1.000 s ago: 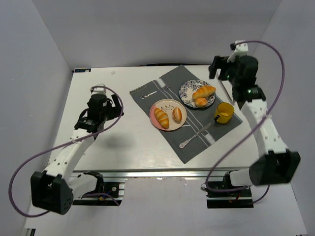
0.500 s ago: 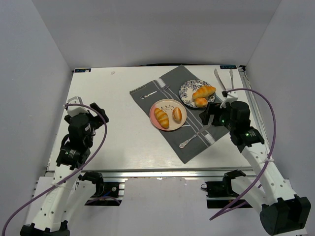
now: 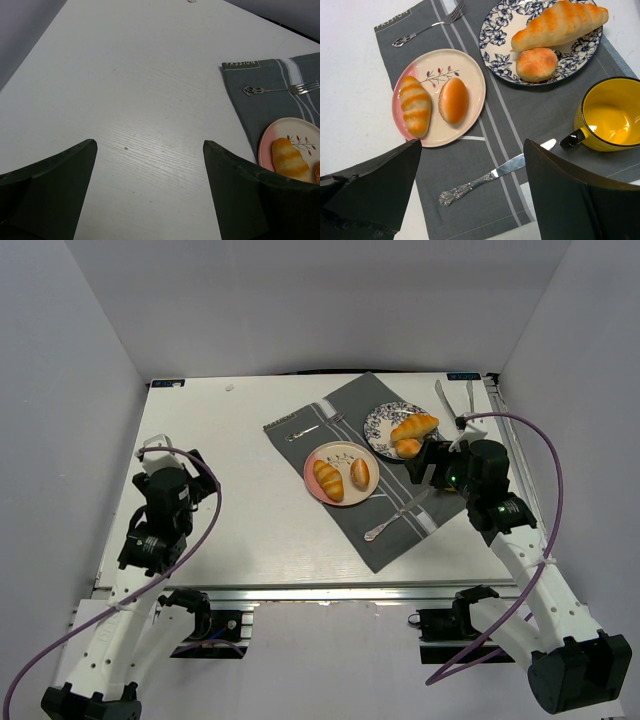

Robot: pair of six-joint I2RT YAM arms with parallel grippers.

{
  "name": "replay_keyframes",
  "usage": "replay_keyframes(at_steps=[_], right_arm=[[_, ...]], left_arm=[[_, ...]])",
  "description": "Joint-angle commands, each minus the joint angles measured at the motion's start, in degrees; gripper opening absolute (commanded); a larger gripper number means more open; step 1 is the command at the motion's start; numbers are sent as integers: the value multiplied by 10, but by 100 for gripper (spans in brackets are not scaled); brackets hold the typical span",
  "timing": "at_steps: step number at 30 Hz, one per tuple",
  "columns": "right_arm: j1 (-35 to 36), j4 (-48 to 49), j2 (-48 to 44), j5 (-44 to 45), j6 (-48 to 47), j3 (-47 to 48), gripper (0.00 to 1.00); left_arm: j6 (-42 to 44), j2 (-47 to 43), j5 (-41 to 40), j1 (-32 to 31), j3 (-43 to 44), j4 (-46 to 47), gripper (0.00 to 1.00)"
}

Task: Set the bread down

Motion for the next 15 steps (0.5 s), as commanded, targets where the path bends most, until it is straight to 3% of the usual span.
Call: replay_keyframes(at_steps=[1,15], right_arm=[[1,20,-12,21,2,18,89],[1,10,-13,53,-6,10,89]], left_arm=[[8,7,-6,-2,19,3,98],[4,14,1,-3,9,10,98]])
